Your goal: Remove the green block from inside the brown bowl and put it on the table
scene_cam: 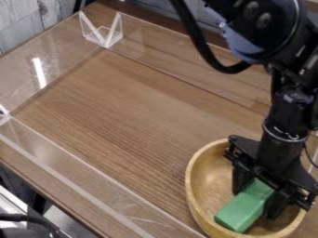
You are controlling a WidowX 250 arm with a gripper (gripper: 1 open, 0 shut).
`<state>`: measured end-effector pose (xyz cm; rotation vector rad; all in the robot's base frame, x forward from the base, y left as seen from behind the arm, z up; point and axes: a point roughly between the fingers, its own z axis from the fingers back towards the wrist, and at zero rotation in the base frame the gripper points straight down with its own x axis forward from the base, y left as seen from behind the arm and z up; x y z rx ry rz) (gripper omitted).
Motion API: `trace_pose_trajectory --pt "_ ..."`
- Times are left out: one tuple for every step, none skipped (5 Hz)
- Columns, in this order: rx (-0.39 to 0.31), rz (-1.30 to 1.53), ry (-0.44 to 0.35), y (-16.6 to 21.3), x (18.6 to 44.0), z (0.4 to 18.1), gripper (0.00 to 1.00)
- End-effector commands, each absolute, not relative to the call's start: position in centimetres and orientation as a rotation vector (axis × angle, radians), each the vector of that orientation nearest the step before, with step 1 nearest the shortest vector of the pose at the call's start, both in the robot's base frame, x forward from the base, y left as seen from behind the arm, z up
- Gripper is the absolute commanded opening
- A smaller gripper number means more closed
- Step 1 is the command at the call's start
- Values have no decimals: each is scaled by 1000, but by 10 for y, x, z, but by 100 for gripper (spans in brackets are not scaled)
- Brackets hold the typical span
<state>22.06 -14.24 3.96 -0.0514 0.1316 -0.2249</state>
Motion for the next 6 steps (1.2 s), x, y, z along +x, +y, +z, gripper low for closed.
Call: trace_pose_trajectory --pt "-95 -214 49 -147 231 67 0" --pt "-101 -204 52 -147 231 73 0" --pt "-107 -198 57 -147 230 78 0" --pt "-112 -173 44 -141 228 92 0" --pt "-114 -119 21 -126 230 115 0" --pt "-104 -17 -23 -96 239 156 0"
